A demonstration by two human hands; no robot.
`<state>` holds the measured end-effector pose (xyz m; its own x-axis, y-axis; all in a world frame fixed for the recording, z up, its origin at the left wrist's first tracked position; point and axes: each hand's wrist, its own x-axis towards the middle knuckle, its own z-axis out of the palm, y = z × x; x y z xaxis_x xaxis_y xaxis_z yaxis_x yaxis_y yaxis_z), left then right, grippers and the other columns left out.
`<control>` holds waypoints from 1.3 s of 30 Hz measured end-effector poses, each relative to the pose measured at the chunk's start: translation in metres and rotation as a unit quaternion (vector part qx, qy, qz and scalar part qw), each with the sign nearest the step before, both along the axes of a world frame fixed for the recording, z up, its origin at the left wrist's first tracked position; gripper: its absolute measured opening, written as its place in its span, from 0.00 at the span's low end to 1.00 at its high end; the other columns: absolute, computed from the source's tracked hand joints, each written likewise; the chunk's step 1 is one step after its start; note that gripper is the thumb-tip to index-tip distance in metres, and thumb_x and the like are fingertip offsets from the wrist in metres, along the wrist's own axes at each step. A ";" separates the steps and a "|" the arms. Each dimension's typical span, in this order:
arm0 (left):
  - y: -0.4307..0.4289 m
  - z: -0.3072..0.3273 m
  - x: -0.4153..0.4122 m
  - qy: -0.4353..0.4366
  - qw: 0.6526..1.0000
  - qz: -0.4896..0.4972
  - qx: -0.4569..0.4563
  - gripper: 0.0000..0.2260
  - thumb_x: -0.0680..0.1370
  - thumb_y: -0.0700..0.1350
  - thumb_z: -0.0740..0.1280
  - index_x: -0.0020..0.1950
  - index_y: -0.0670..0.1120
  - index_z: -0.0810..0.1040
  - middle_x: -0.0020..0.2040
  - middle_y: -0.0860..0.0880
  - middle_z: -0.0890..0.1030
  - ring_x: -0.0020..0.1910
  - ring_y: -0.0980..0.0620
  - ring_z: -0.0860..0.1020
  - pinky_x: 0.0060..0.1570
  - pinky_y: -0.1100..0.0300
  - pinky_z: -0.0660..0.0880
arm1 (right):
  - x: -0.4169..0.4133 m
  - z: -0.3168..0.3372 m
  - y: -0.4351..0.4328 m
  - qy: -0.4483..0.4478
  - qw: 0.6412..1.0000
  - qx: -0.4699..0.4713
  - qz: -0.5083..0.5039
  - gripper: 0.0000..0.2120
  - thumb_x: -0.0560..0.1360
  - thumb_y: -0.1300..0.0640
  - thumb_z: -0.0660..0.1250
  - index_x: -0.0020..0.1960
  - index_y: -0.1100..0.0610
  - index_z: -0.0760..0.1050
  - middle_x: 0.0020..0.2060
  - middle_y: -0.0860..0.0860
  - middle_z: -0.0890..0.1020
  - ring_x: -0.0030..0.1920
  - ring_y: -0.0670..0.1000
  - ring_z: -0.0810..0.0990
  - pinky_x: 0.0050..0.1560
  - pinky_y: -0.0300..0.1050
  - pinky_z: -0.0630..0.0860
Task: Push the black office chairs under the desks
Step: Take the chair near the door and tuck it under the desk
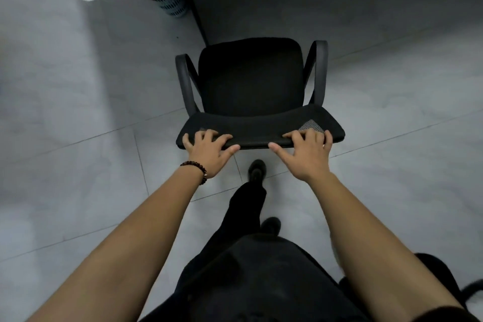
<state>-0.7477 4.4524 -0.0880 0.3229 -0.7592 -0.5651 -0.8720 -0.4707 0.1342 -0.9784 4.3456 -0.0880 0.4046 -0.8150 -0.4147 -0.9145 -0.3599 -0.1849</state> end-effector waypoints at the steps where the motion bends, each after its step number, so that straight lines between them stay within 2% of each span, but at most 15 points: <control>1: -0.010 -0.001 -0.002 0.000 1.000 0.006 -0.006 0.25 0.76 0.68 0.46 0.69 0.62 0.66 0.70 0.49 0.66 0.71 0.44 0.58 0.69 0.34 0.42 | 0.000 0.000 -0.015 0.003 1.000 0.001 0.007 0.35 0.73 0.24 0.45 0.64 0.45 0.72 0.62 0.55 0.71 0.69 0.59 0.64 0.74 0.60 0.41; 10: -0.120 -0.003 0.005 -0.012 0.997 0.052 -0.059 0.26 0.76 0.68 0.46 0.68 0.60 0.68 0.68 0.50 0.68 0.69 0.45 0.60 0.69 0.35 0.45 | 0.023 0.003 -0.148 0.010 0.999 0.000 0.047 0.36 0.72 0.23 0.45 0.64 0.44 0.72 0.64 0.55 0.72 0.70 0.58 0.62 0.75 0.59 0.40; 28: -0.266 -0.003 0.002 -0.030 0.992 0.120 -0.036 0.26 0.76 0.69 0.46 0.68 0.61 0.68 0.67 0.50 0.69 0.69 0.46 0.61 0.70 0.39 0.43 | 0.033 -0.005 -0.314 -0.007 0.994 0.010 0.112 0.36 0.72 0.24 0.45 0.64 0.46 0.71 0.61 0.54 0.71 0.68 0.58 0.63 0.74 0.60 0.40; 32: -0.279 -0.003 -0.011 -0.020 0.990 0.136 -0.030 0.26 0.76 0.69 0.46 0.68 0.61 0.68 0.66 0.50 0.69 0.68 0.45 0.62 0.70 0.39 0.44 | 0.026 -0.001 -0.335 -0.015 0.992 0.025 0.121 0.35 0.72 0.24 0.48 0.66 0.45 0.71 0.62 0.54 0.71 0.69 0.57 0.62 0.75 0.58 0.38; 39: -0.256 -0.003 -0.054 0.007 0.988 0.152 -0.026 0.26 0.76 0.68 0.47 0.68 0.60 0.68 0.66 0.50 0.69 0.69 0.46 0.60 0.69 0.36 0.44 | -0.010 -0.001 -0.320 -0.011 0.989 0.012 0.146 0.35 0.72 0.24 0.46 0.65 0.45 0.72 0.62 0.52 0.72 0.69 0.54 0.63 0.75 0.57 0.39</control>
